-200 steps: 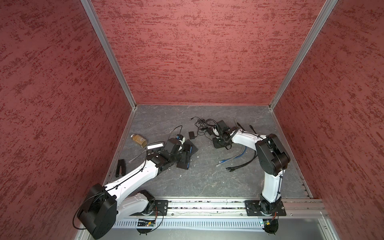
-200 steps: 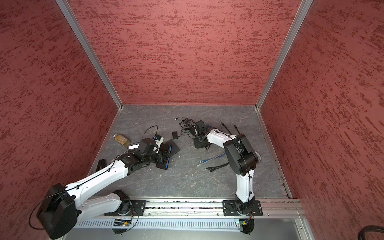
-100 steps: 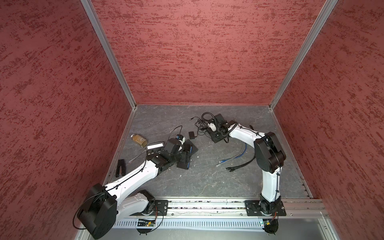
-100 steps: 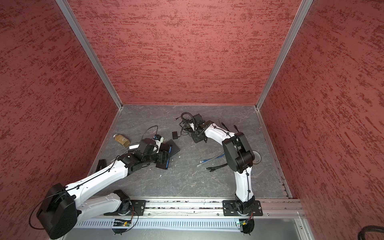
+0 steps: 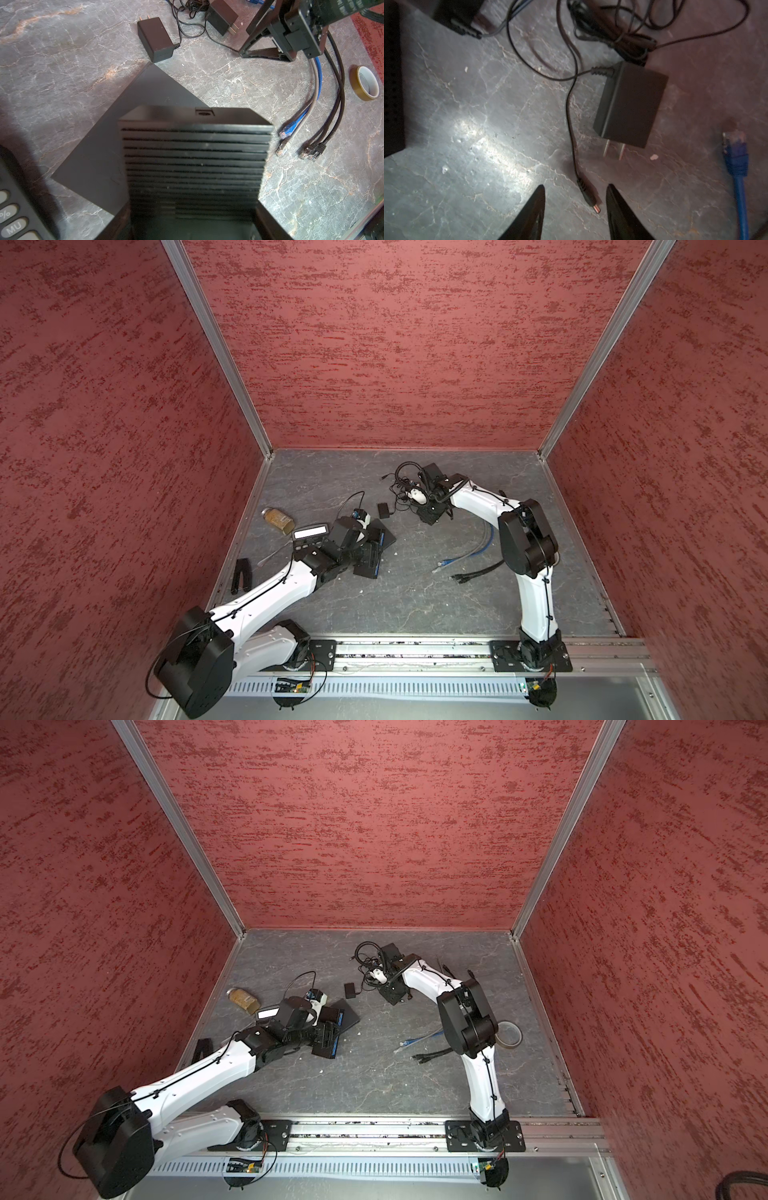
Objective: Insert the plug into the switch port
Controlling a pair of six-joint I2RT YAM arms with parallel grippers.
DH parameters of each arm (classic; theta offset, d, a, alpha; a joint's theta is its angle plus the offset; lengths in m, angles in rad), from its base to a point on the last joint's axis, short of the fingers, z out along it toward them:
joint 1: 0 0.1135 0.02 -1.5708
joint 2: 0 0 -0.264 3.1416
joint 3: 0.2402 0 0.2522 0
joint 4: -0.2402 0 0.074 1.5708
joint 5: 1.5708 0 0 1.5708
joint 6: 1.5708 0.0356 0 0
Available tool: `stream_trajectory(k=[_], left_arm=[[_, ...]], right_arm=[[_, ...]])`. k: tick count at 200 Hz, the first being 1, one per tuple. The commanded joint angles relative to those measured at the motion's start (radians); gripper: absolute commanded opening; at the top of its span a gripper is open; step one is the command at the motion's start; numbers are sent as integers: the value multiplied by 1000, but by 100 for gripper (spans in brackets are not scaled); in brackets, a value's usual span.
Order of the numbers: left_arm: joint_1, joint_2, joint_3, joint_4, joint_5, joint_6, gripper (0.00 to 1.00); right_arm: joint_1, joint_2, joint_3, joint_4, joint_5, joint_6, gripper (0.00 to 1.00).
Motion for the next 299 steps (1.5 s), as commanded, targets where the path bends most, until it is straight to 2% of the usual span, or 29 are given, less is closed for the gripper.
stream_trajectory(k=[1,42,100,173,206,225,266,299], left_arm=[[-4,0,-1,41,-6,9,52],[-4,5,2,42,-5,11,52],[-4,2,0,36,-5,9,52],[-4,1,1,31,-5,9,52],[-4,0,1,31,-3,15,52],[-4,2,5,31,-3,19,52],[-4,2,4,37,0,20,52],[-4,2,2,42,3,21,52]], right_arm=[[3,2,-21,-31,-4,-87,48],[2,21,-35,-4,55,-105,44],[-3,56,-13,1,59,-141,39],[-24,102,2,-84,12,-172,26],[-27,94,-5,-131,-13,-166,25],[-27,96,0,-147,-26,-163,21],[-27,113,24,-189,-51,-151,4],[-30,109,13,-160,-115,-102,0]])
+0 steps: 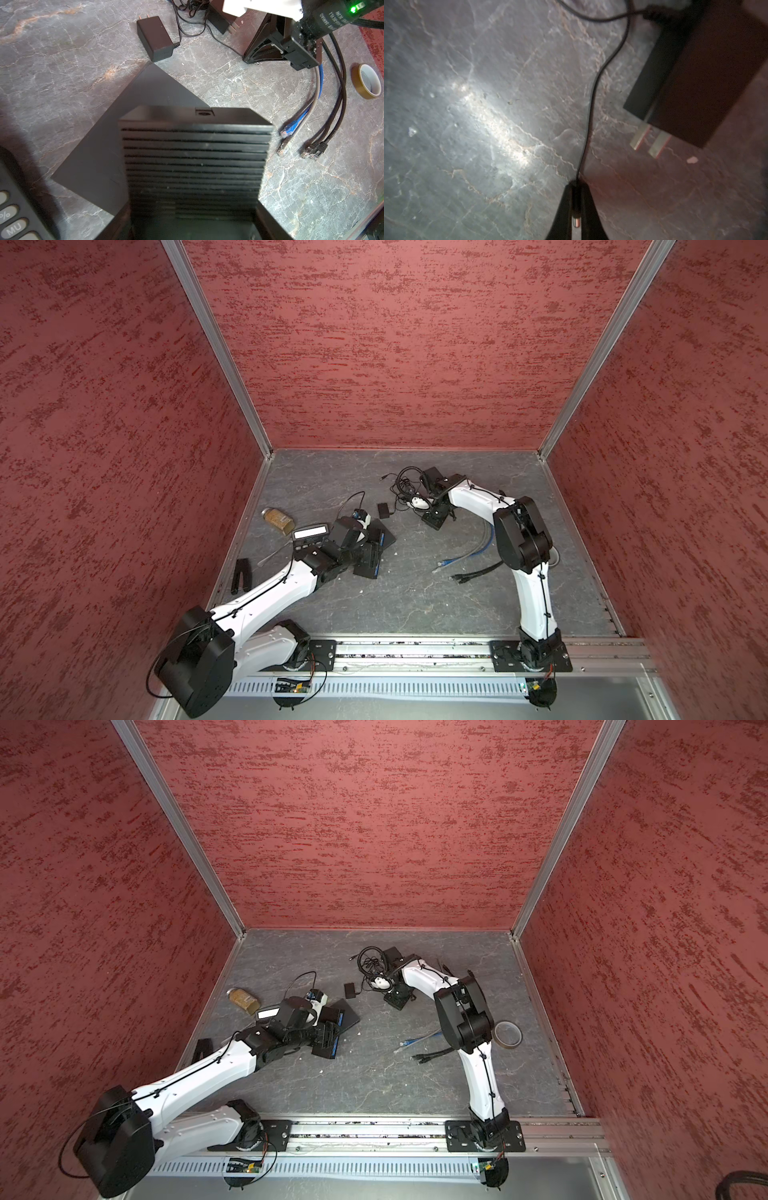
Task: Insert the plug into the switch port
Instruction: 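Carry the barrel plug with the right gripper above the held switch box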
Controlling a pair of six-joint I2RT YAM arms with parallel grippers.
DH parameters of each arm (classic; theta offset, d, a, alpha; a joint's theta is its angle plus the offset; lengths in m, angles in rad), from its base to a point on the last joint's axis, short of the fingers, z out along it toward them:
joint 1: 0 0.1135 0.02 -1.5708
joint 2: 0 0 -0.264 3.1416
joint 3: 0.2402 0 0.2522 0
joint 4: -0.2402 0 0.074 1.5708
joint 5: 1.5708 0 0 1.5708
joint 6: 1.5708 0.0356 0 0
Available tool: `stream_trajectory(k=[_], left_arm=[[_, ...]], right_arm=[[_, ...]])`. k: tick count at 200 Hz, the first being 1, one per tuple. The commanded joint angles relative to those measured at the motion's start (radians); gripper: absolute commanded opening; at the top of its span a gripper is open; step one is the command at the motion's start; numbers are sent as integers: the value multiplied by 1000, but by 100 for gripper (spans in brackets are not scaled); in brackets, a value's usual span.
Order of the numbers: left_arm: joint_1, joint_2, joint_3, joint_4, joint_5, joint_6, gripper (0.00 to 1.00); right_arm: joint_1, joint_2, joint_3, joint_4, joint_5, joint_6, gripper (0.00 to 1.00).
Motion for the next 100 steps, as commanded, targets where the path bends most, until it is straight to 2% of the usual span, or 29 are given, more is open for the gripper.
stream_trajectory(k=[1,26,46,81,100], left_arm=[[-3,-3,2,42,3,15,52],[-5,-3,5,44,3,18,52],[-7,0,8,51,10,20,52],[-37,0,1,105,22,39,52],[-70,0,-5,152,18,63,52]], right_arm=[[-7,47,-17,-54,-83,33,0],[-16,-10,-62,55,-233,121,0],[-21,-102,-143,223,-362,222,0],[-20,-249,-340,594,-475,508,0],[-20,-320,-463,833,-464,679,0]])
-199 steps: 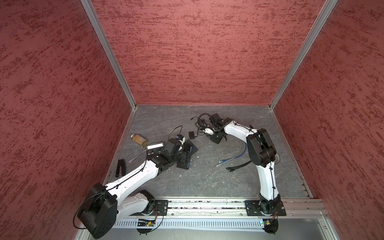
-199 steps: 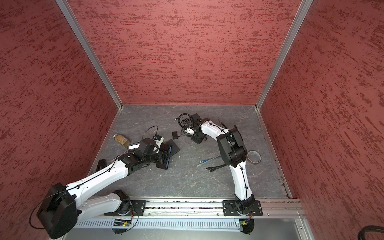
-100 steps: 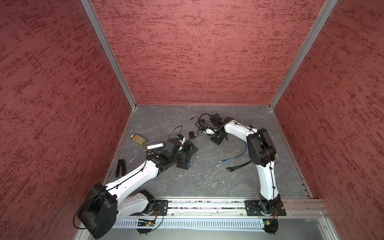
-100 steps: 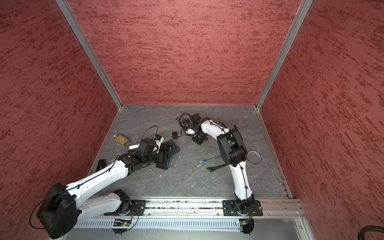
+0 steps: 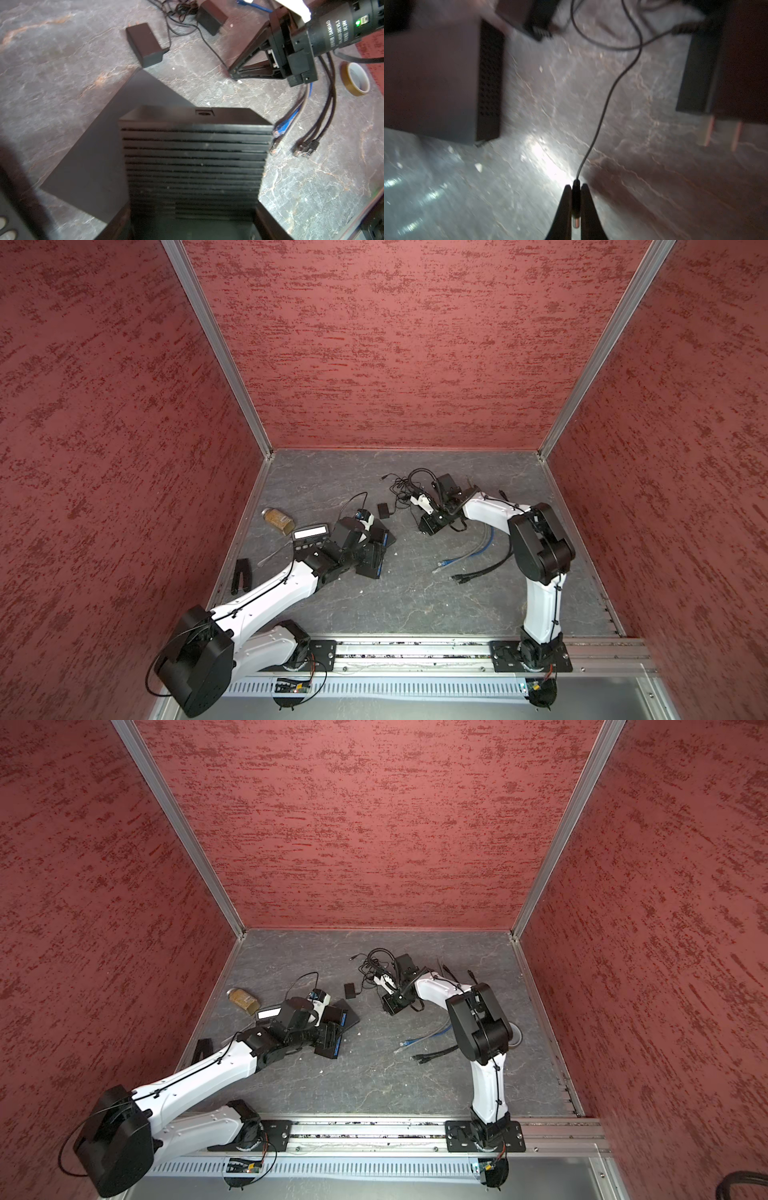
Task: Insert the plug into the switch port
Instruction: 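Carry the barrel plug with the right gripper above the held switch box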
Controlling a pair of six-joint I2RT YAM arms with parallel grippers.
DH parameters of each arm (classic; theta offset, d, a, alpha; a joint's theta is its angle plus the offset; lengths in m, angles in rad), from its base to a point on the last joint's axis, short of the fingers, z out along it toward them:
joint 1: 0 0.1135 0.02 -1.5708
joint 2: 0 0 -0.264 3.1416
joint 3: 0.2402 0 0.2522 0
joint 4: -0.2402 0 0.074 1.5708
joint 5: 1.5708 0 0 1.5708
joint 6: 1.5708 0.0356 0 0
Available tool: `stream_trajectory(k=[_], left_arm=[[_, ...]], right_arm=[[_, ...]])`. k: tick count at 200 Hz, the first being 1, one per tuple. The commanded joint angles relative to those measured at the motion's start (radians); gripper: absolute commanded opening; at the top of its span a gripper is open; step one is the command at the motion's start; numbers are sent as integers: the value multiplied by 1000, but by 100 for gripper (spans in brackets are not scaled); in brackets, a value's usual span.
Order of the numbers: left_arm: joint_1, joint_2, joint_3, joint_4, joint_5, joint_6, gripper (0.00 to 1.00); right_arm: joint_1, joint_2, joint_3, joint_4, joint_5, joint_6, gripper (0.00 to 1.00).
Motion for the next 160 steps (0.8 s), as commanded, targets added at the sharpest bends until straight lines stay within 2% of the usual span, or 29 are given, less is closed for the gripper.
stream_trajectory(k=[1,25,54,83,126,160], left_arm=[[-35,1,-6,110,12,45,52],[-64,14,-8,157,1,77,52],[-90,56,-14,221,-18,108,52],[-148,109,-37,354,-47,175,52],[-176,215,-24,470,-57,227,52],[-214,237,-81,627,-66,290,54]], right_arm=[[1,-108,-102,399,-86,274,0],[1,-180,-228,640,-46,438,0],[2,-236,-310,791,13,522,0],[2,-267,-332,814,32,530,0],[2,-326,-387,873,24,556,0],[2,-398,-453,898,13,569,0]])
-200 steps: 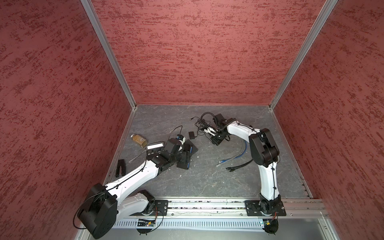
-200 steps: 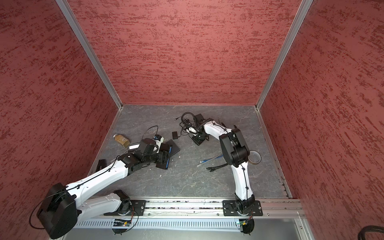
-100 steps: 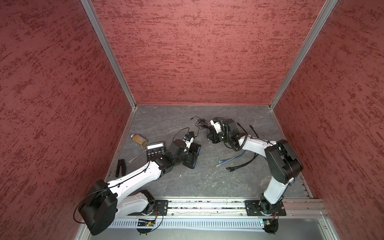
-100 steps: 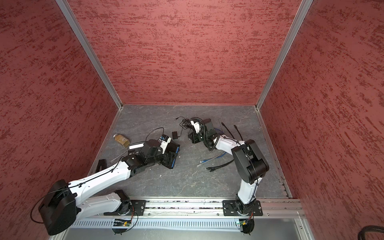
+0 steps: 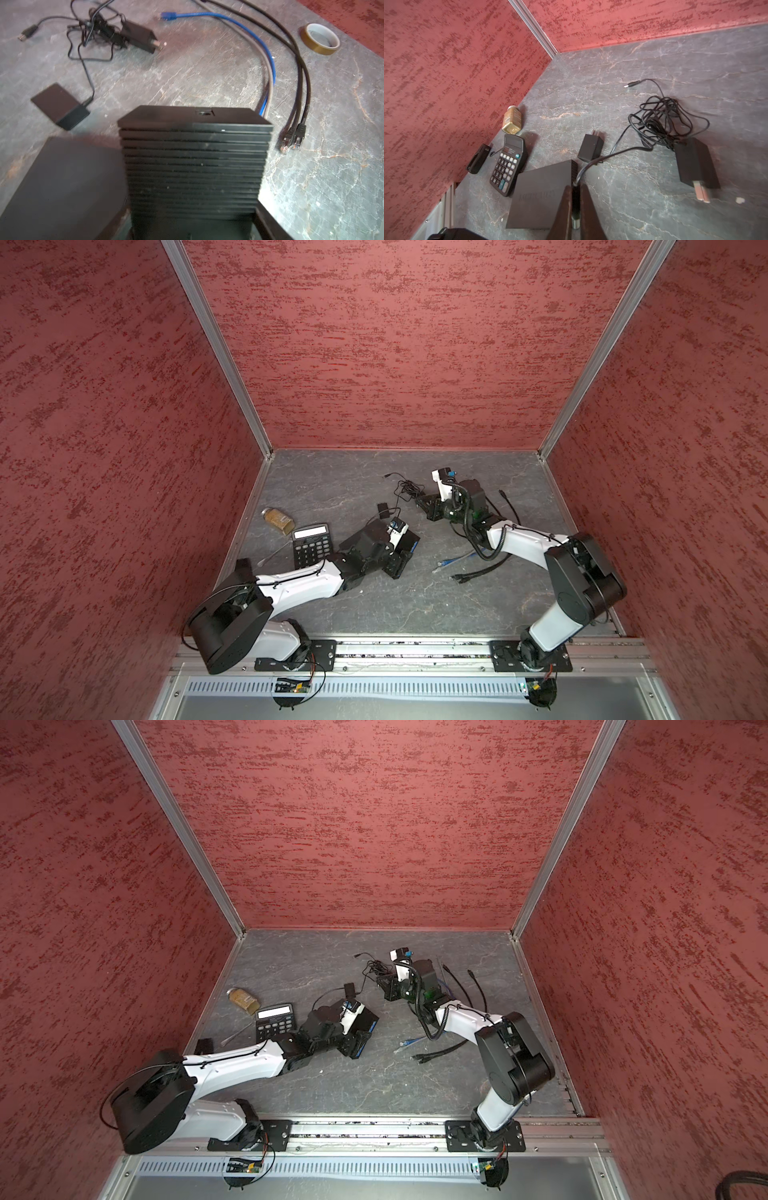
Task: Insert the plug into the switch port
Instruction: 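Carry the barrel plug with the right gripper above the held switch box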
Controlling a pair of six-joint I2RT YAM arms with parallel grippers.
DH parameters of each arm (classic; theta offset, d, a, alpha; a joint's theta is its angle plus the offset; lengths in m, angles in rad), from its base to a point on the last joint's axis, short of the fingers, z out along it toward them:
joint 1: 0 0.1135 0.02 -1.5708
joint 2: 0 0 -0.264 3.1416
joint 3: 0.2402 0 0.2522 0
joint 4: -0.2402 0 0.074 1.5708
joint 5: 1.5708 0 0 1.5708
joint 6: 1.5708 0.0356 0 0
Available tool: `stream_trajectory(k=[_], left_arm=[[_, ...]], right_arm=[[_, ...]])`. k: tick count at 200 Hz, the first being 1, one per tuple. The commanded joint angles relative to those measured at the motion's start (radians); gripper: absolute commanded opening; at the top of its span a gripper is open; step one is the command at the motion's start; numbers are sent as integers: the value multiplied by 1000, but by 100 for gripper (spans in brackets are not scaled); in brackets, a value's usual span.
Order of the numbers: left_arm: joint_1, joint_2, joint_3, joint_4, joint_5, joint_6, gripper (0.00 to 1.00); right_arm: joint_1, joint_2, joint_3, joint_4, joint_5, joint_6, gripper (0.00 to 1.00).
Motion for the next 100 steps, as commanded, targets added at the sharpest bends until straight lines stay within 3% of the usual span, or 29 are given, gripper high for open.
stream_trajectory(k=[1,100], left_arm=[[-25,1,-32,184,-13,63,54],[-62,49,-130,478,-42,150,52]], right_arm=[[0,-62,-34,71,6,34,0],[2,-205,-190,174,-52,93,0]])
